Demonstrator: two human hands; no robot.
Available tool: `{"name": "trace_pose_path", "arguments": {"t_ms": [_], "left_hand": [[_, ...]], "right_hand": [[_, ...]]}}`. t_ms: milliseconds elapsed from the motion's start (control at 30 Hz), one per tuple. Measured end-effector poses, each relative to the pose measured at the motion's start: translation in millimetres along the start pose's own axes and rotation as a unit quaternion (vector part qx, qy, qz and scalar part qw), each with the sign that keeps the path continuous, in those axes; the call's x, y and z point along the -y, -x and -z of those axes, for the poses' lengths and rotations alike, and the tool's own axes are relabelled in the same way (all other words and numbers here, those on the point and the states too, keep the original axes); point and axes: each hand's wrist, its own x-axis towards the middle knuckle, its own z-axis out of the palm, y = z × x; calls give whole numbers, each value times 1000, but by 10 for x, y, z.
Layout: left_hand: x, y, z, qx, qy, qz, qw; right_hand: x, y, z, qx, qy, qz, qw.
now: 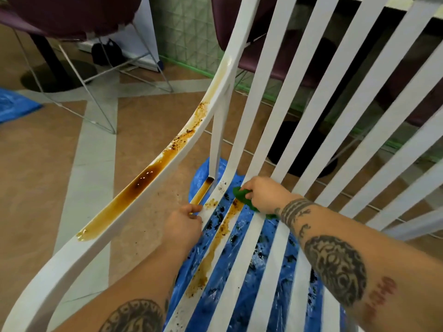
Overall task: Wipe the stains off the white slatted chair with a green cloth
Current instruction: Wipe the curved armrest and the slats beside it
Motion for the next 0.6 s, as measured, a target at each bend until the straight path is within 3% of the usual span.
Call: {"name": "trace_pose_path", "arguments": {"t_ms": [200,333,467,600], "left_hand": [[-9,-13,3,8,22,18,1000],[-17,1,19,10,43,26,999],[-84,17,35,7,50,46,998],[-89,36,9,9,54,53,997]], "right_hand": [[35,-17,-76,-67,50,23,996],[91,150,-344,-94,-10,11,996],[115,110,-30,8,-15,17,1000],[157,89,63,-3,-8,4,1000]]}}
